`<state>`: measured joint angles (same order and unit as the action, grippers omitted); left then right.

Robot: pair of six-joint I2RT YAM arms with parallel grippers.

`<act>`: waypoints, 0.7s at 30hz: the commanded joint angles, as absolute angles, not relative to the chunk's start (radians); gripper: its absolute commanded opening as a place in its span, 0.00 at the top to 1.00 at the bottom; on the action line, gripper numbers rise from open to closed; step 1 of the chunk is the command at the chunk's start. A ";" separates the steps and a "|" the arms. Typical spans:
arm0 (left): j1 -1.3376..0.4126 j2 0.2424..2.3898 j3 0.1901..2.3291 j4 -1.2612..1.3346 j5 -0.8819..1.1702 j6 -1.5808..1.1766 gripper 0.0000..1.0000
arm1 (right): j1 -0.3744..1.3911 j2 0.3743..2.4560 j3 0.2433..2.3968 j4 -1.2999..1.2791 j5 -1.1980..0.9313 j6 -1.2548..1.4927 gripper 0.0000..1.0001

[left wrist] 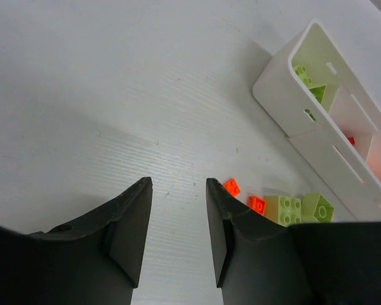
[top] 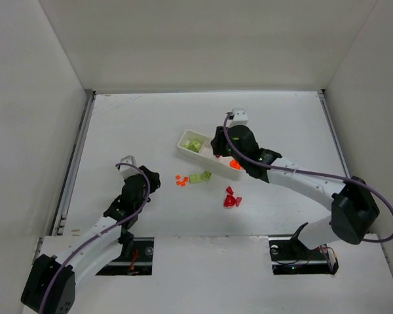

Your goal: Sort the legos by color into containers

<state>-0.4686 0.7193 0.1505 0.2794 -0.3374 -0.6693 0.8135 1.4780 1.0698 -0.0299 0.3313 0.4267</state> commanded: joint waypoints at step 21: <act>-1.039 1.012 0.426 0.248 -0.431 -0.635 0.66 | 0.660 1.459 0.836 0.083 0.351 0.419 0.56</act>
